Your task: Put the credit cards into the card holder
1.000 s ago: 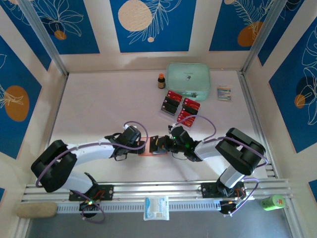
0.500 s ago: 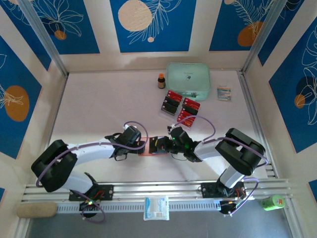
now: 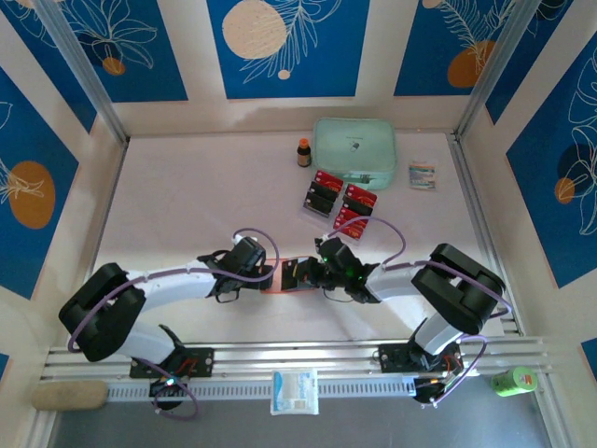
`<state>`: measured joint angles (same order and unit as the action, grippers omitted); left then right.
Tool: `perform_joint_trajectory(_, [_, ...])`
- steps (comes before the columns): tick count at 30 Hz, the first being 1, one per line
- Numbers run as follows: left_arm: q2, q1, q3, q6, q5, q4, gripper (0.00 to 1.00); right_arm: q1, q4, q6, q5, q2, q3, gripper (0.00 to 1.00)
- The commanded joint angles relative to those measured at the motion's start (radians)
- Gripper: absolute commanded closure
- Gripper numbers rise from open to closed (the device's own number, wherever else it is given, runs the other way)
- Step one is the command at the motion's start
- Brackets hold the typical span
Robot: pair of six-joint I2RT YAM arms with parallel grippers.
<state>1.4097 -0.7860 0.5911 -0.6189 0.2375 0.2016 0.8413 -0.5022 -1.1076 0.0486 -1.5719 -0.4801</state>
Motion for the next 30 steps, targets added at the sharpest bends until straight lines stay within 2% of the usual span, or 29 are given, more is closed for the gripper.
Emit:
perform_joint_trajectory(1, [0.029, -0.008, -0.002, 0.002, -0.022, 0.009, 0.08, 0.011, 0.096, 0.014, 0.011, 0.001, -0.011, 1.00])
perform_joint_trajectory(23, [0.025, -0.008, -0.005, 0.003, -0.024, 0.007, 0.08, -0.011, 0.081, 0.009, 0.011, -0.010, -0.006, 1.00])
perform_joint_trajectory(30, [0.026, -0.007, -0.008, 0.004, -0.026, 0.004, 0.08, -0.022, 0.024, -0.001, 0.017, -0.011, 0.010, 1.00])
